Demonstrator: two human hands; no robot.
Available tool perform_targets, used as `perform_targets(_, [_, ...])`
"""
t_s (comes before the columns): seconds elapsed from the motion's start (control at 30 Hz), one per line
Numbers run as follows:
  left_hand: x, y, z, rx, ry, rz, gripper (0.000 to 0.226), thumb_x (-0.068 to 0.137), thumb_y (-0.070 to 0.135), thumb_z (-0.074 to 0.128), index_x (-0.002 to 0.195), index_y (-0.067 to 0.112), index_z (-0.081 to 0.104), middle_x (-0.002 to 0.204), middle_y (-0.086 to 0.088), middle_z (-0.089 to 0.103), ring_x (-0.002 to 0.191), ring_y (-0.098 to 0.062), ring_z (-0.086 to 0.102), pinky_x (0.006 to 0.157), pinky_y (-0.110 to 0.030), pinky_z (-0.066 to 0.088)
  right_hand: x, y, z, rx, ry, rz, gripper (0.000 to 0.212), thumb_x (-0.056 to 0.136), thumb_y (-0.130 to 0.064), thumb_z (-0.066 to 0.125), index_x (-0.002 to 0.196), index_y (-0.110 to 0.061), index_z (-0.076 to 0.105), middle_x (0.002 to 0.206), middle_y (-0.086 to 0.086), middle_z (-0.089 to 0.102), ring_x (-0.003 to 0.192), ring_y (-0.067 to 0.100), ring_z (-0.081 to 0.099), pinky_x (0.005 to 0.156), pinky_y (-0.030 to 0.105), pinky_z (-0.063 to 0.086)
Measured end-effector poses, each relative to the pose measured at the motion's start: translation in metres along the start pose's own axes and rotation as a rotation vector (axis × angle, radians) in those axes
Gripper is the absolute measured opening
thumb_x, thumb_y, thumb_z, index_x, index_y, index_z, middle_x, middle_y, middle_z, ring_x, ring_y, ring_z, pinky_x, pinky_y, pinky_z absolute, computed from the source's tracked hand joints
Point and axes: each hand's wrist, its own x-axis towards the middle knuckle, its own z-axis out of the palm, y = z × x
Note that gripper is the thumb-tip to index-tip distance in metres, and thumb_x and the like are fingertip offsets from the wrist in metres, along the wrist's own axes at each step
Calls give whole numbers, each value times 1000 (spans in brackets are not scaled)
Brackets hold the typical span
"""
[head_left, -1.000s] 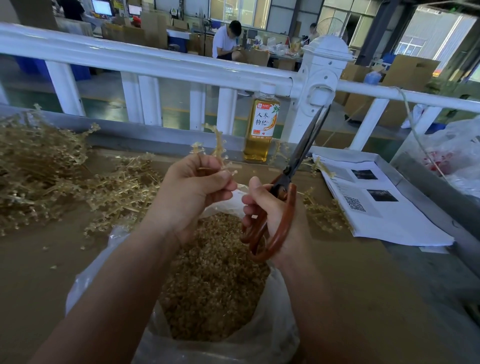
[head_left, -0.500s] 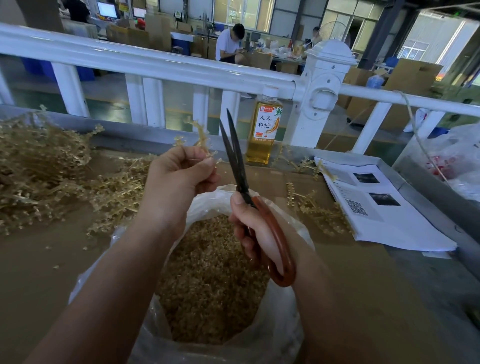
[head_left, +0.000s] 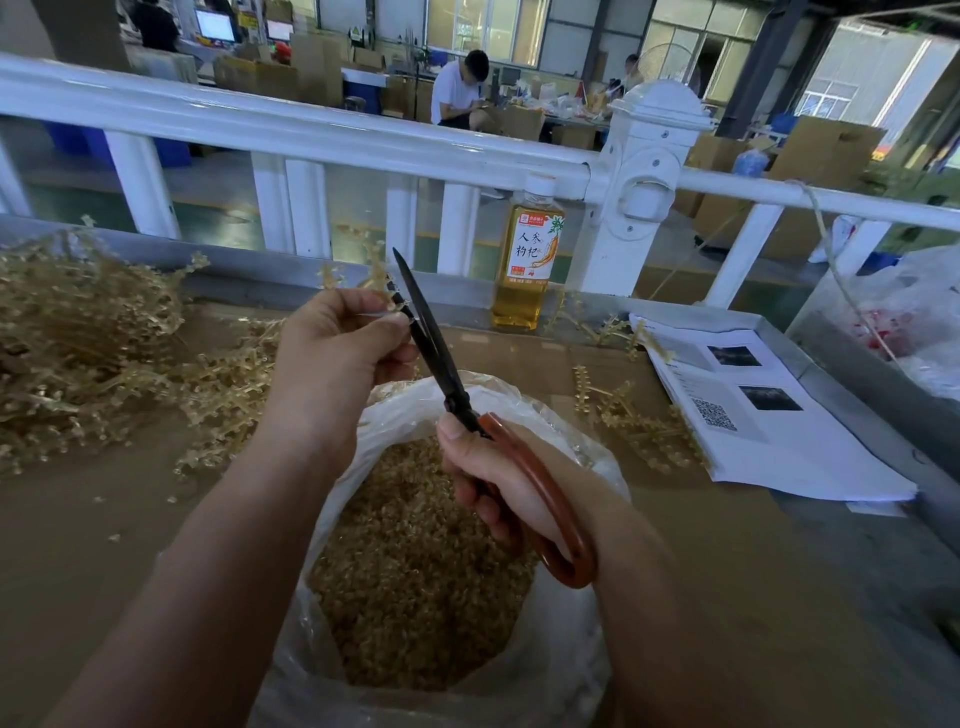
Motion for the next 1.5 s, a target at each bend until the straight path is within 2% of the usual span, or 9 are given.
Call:
perform_targets(0.17, [0,-1,2,55,6,-14,20,85,-4,57,81,14,51,68,-5,62,48,-5,59,49,-16,49,-1,-1,0,-28,-9,11,28,90,-59,33,73,-37,40,65,-7,50,44,3,42,40,14,36])
perform_targets(0.3, [-1,-1,4,85,-22,-28,19,84,-5,58,85,13,50,69,-8,61,47,-6,58,48,-17,49,1,0,-2,-32,-1,26,29,92,-57,34,74,-37,41,66,-6,50,44,2,43,40,13,36])
perform_targets(0.47, [-2,-1,4,88,-37,-46,19,83,-5,59,87,12,50,71,-10,61,47,-6,59,48,-17,49,1,2,-2,-24,13,24,29,89,-60,36,74,-36,43,65,-7,52,39,-3,45,49,18,35])
perform_targets(0.73, [-3,1,3,64,-47,-60,20,83,-6,58,86,12,50,71,-9,62,48,-6,59,48,-18,49,1,-2,0,38,4,29,28,94,-51,36,71,-35,37,62,-5,43,44,6,42,49,23,34])
perform_targets(0.87, [-4,2,2,52,-50,-61,20,84,-7,57,86,12,50,69,-7,62,48,-7,59,48,-18,49,1,-3,1,57,14,57,29,93,-53,38,69,-36,37,62,-11,43,33,-6,44,44,13,31])
perform_targets(0.97, [-4,3,2,52,-52,-56,20,84,-7,57,85,12,50,69,-8,62,48,-7,59,48,-18,49,3,1,1,63,41,49,28,92,-53,38,69,-37,37,58,-13,45,34,-10,44,45,13,32])
perform_targets(1.03, [-4,4,2,53,-51,-56,20,84,-7,57,85,12,50,69,-8,62,48,-7,59,48,-18,49,2,-1,1,159,14,79,27,94,-49,37,70,-36,37,45,-15,51,33,-12,45,40,9,34])
perform_targets(1.17, [-4,4,2,49,-52,-55,20,84,-7,57,85,12,50,71,-10,61,48,-7,58,49,-18,49,-5,-10,-1,440,-134,90,30,102,-22,27,74,-20,37,30,-15,48,28,-9,45,31,3,30])
perform_targets(1.5, [-4,4,1,66,-42,-33,21,84,-7,56,83,13,50,68,-8,61,47,-7,58,47,-18,48,-5,-13,2,539,-136,111,30,101,-21,29,73,-19,37,27,-12,45,25,-8,43,28,4,28])
